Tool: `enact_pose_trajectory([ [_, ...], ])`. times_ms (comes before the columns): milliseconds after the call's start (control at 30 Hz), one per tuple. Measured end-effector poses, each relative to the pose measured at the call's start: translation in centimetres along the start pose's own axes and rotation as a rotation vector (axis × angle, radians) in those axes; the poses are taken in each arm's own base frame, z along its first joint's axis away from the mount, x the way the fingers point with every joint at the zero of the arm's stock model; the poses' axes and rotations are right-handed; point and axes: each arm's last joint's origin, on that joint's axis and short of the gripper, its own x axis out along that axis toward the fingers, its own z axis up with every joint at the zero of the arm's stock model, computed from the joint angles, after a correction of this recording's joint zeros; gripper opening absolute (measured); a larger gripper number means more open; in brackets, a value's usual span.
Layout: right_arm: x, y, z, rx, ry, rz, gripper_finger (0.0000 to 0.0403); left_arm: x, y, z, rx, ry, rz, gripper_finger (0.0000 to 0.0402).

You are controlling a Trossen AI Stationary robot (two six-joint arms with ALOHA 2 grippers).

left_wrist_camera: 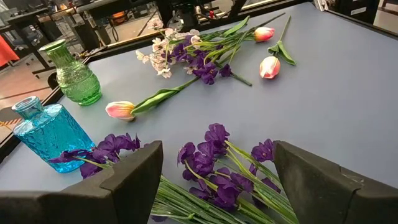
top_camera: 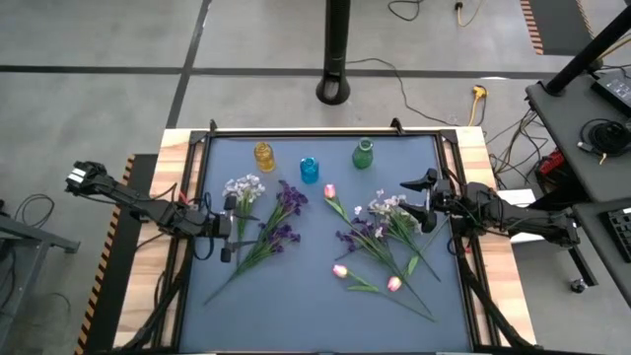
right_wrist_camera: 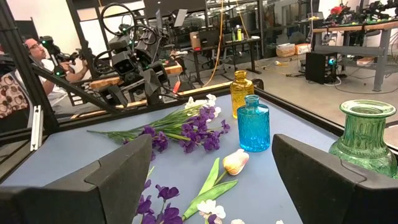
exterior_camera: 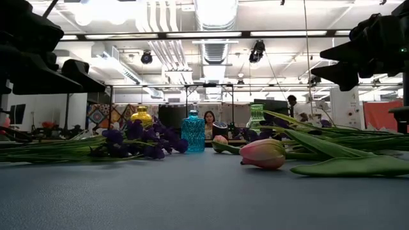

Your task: Sort flowers into vase by color

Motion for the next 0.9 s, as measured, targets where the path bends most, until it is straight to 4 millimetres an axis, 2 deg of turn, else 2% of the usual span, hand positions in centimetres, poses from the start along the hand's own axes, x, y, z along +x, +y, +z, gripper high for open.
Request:
enact_pose_trajectory([
  [267,0.0,0.0,0.0,0.000,0.000,0.000,0.0325,0.0,0.0,0.0,0.012,0.000,0.000,0.0288],
  [433,0.0,0.0,0.0,-0.012,-0.001,0.000,0.0325,0.0,0.0,0.1,0.356,-0.012,0.005,0.0288],
  [500,0.0,0.0,0.2,-0.101,-0.020,-0.003,0.0325,0.0,0.0,0.9,0.360,-0.095,0.005,0.0288],
  [567,0.0,0.1,0.6,-0.098,-0.060,0.004,0.0325,-0.3,0.1,2.3,0.208,-0.247,-0.032,0.0288],
  [667,0.0,0.1,0.8,0.055,-0.082,0.015,0.0325,-0.8,0.4,3.9,-0.085,-0.418,-0.080,0.0288],
  [800,-0.1,0.2,1.5,0.150,-0.159,0.033,0.0325,-1.8,1.0,5.7,-0.478,-0.611,-0.153,0.0288],
  [900,-0.2,0.3,2.1,0.188,-0.205,0.055,0.0325,-2.5,1.4,6.6,-0.625,-0.729,-0.198,0.0288],
])
